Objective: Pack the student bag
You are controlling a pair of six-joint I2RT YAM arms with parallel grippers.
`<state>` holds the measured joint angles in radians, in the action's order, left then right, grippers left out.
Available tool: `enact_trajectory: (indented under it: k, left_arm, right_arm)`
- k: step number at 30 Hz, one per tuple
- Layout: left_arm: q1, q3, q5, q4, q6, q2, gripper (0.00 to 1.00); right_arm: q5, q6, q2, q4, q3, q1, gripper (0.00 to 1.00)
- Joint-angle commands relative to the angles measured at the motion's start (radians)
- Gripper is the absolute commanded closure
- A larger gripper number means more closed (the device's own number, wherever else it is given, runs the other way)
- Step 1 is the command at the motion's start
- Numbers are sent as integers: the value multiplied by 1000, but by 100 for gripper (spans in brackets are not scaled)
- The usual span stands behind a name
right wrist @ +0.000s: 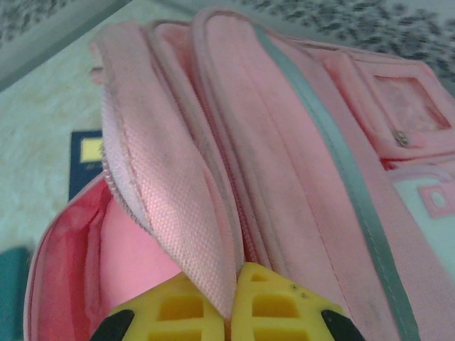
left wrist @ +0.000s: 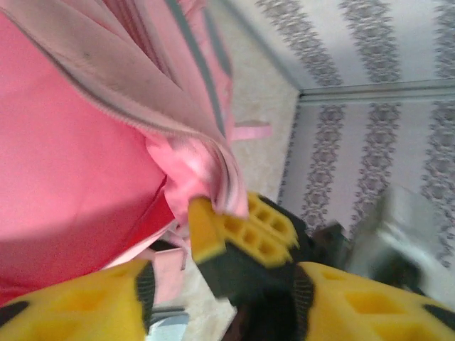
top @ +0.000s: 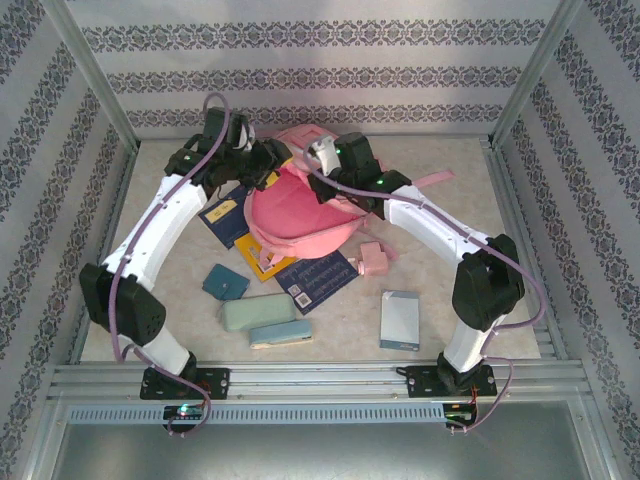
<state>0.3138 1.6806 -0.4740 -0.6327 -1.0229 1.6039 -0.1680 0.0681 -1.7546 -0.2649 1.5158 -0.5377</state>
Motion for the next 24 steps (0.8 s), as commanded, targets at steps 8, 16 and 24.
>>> enact_trajectory:
  k: [8, 16, 24]
  left_arm:
    - [-3, -86, 42, 53, 165, -111, 9]
    - [-4, -176, 120, -22, 271, -159, 11]
    - [97, -247, 165, -222, 541, -183, 15]
  right_arm:
    - [171, 370, 137, 14, 28, 238, 100]
    - [294, 353, 167, -83, 26, 337, 100]
    - [319, 324, 171, -109, -29, 386, 100]
